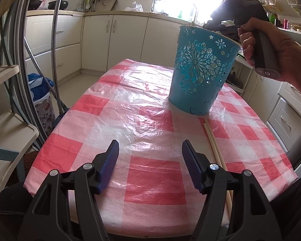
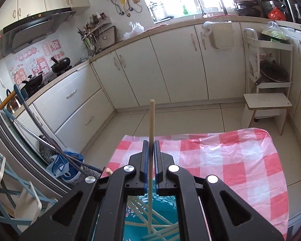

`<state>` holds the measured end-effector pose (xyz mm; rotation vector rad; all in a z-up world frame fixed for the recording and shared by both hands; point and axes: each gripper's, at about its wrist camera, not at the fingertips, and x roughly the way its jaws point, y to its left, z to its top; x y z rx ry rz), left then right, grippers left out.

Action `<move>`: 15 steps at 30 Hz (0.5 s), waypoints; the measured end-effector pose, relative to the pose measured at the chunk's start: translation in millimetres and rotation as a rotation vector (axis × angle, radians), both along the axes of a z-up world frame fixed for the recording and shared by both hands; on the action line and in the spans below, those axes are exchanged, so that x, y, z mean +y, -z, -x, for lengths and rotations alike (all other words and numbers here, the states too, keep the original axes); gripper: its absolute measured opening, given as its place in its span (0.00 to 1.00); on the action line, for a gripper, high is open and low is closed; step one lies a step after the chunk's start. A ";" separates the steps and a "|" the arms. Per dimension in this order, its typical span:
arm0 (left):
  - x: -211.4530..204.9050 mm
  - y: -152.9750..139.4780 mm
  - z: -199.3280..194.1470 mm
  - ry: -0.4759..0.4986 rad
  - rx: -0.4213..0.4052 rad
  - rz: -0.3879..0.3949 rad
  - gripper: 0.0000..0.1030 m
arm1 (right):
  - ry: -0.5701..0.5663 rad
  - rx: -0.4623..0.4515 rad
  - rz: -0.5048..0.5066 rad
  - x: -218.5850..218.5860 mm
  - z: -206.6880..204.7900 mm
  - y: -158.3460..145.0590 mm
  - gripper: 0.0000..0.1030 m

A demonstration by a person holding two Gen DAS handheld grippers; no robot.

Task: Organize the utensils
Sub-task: 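Raise the chopstick with the right tool over the bin and release it, then bring the right tool back down toward the remaining chopsticks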

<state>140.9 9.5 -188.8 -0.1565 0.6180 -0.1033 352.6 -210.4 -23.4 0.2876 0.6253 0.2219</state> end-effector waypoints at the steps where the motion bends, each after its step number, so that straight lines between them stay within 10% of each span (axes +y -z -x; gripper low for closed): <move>1: -0.5 -0.1 0.5 0.000 0.000 -0.003 0.60 | -0.006 0.004 -0.004 0.3 3.2 1.2 0.06; 8: -4.8 -7.1 9.5 0.007 -0.020 -0.035 0.60 | -0.100 -0.005 0.045 6.4 64.6 2.5 0.07; 12: -6.4 -17.8 17.7 0.001 -0.031 -0.037 0.66 | -0.098 -0.034 0.069 -4.0 120.0 5.0 0.31; 15: -8.0 -29.9 26.3 -0.004 -0.047 -0.038 0.69 | -0.097 -0.029 0.087 -12.9 165.8 18.3 0.32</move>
